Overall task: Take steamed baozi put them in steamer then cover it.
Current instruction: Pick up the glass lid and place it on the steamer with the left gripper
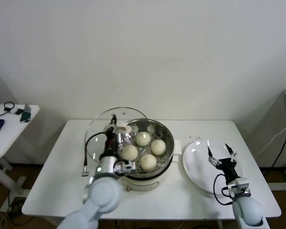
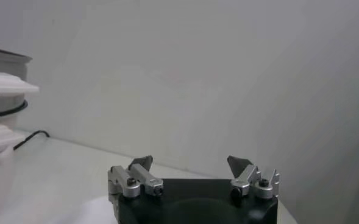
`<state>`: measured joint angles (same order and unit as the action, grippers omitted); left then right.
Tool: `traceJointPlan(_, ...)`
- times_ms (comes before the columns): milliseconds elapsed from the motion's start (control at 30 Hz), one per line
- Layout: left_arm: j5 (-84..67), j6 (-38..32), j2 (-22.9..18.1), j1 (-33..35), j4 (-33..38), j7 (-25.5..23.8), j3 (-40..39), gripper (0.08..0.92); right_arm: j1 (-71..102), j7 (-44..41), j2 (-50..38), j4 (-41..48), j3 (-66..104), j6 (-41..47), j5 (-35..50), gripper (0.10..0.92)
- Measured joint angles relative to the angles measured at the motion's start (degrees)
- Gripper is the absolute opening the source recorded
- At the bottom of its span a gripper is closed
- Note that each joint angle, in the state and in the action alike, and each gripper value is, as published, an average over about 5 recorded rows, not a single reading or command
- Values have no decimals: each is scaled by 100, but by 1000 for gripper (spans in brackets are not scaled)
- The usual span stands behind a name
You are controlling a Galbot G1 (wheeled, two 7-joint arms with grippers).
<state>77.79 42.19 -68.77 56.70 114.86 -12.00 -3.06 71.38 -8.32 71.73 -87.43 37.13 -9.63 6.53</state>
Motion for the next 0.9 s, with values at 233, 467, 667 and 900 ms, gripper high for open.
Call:
traceJointPlan(233, 551, 5, -673, -210, -397, -303, -307, 154, 43, -15, 43, 34, 81, -54, -45, 823)
traceJointPlan(467, 852, 3, -1016, -307, -720, -567, -524, 154, 63, -34, 77, 96, 152, -103, -80, 823)
traceJointPlan(667, 1005, 2, -1177, -341, -938, -692, -583, 154, 63, -46, 128, 118, 171, -130, -120, 823)
traceJointPlan(900, 1085, 1, -1225, -371, -1089, -776, -624, 154, 64, -64, 140, 141, 208, -150, -140, 823)
